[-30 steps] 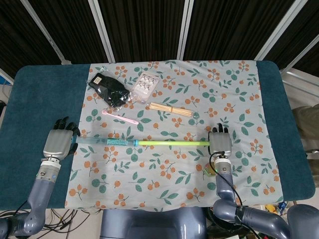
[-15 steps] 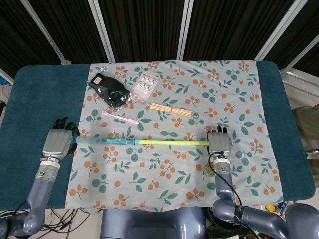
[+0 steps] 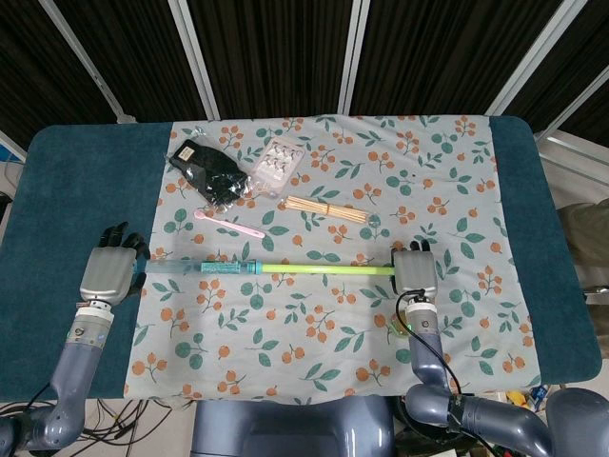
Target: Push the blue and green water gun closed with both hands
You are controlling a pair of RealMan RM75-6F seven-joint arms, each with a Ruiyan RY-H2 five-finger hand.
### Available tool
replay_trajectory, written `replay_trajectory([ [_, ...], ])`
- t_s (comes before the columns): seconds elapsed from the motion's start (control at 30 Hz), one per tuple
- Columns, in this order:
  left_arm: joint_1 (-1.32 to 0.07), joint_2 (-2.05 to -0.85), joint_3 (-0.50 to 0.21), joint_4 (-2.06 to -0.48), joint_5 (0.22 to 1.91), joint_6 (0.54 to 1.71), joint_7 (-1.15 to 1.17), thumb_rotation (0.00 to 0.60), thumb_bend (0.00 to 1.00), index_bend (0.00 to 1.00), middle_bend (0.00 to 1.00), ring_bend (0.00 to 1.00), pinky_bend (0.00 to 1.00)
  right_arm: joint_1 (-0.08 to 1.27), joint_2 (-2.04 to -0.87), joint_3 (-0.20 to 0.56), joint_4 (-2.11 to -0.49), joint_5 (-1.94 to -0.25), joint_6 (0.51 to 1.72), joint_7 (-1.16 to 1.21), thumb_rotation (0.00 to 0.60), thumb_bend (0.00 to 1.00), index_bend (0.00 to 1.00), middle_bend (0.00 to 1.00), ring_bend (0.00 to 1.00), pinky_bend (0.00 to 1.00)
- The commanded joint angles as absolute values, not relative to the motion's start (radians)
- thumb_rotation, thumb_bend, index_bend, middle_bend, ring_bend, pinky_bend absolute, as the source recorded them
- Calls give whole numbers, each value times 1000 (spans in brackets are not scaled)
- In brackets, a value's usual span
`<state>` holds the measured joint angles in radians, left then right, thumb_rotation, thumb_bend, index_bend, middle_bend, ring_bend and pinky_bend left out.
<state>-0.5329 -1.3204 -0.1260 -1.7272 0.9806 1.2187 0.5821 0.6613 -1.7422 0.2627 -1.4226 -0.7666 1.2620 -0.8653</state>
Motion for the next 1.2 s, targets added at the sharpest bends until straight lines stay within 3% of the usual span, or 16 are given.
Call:
replay_trajectory([
  [0.03, -534, -1321, -127, -1728, 982, 1218, 579, 600, 406, 538, 247, 44, 105, 663, -1741, 262, -1430, -771, 1267, -866, 600, 416, 680, 577, 235, 157],
  [1.2, -567, -1389, -133, -1742, 985, 1212, 607, 600, 406, 549, 247, 44, 105, 697, -1794, 245, -1482, -832, 1292, -886, 600, 430, 707, 595, 239, 157],
])
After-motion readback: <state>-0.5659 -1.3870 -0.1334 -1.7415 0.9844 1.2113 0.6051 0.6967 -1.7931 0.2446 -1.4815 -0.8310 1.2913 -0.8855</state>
